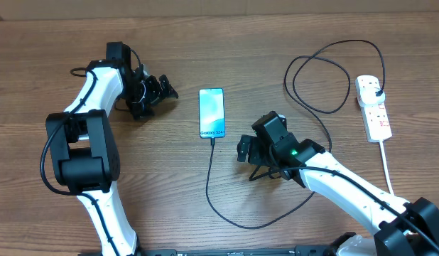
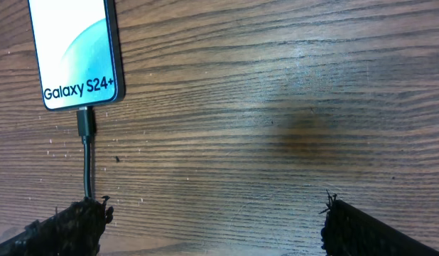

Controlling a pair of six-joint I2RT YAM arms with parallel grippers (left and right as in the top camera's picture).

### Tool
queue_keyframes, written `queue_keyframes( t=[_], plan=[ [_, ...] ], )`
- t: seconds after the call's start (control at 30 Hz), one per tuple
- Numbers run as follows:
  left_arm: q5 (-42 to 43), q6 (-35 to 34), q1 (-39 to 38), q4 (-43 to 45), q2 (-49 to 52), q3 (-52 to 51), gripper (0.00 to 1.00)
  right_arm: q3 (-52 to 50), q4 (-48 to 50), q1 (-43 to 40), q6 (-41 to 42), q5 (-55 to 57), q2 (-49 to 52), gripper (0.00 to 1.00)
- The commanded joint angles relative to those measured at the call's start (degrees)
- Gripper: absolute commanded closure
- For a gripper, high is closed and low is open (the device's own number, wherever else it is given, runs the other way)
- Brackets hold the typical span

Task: Plug charger to phone and switch on socket

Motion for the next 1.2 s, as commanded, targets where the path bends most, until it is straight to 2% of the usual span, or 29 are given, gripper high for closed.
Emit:
queue_keyframes(
  t=[0.0, 0.8, 1.0, 1.17],
  plan=[
    [-6.6, 0.04, 0.35, 0.28, 3.32, -2.21, 0.01, 0.39, 0.33, 0.15, -0.46, 0.9, -1.01, 0.0],
    [-6.6, 0.02, 0.35, 0.28, 3.32, -2.21, 0.0, 0.39, 0.31, 0.15, -0.44, 0.63, -1.01, 0.0],
    [-6.6, 0.02, 0.35, 0.28, 3.32, -2.21, 0.0, 0.39, 0.35, 0.15, -0.44, -6.29, -1.01, 0.0],
    [-6.6, 0.04, 0.35, 0.31, 3.32, -2.21, 0.01, 0.39, 0.22, 0.15, -0.48, -7.06, -1.01, 0.0]
  ],
)
